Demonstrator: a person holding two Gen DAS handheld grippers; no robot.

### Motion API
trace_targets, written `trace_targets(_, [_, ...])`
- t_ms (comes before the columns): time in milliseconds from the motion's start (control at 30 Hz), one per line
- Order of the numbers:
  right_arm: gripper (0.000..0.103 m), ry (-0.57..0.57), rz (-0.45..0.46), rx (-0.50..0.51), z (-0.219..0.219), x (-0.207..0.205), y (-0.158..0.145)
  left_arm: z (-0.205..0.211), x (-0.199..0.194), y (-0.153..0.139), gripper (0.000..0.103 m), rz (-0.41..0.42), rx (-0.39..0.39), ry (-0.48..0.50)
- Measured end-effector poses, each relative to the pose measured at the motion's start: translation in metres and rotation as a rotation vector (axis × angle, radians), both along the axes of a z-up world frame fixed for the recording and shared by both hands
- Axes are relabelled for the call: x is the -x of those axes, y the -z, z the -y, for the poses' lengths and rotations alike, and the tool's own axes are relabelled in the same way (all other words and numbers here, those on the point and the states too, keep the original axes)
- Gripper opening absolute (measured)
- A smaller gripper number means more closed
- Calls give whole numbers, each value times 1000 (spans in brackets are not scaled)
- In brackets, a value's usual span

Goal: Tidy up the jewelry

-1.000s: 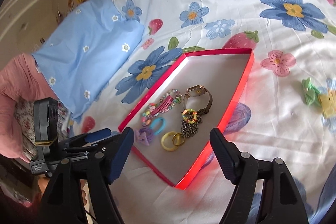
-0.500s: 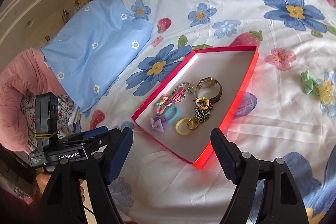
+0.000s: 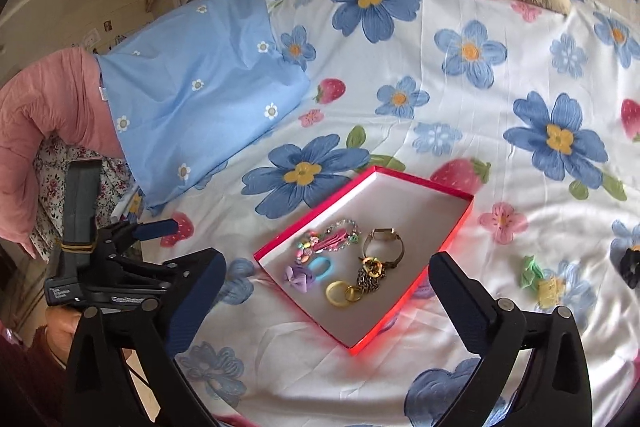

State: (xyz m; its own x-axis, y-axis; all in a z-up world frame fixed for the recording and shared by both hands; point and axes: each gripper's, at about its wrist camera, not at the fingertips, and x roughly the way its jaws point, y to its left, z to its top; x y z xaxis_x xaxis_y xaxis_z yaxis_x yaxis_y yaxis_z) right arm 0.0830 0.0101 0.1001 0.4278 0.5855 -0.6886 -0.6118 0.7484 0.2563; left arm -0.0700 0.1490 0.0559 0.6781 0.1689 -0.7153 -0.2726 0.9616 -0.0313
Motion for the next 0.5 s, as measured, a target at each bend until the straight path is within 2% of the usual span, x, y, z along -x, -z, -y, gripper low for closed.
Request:
trace_targets(67, [102,18,2,-1,1,4,5,7,0,4,102,-7,-17,-18])
trace_targets(233, [102,40,-9,23,3,13,34,16,0,20,102,-17,-2,-26])
trace_targets(500, [102,57,-50,81,3,20,75,15,1,36,102,-27,-37,-45])
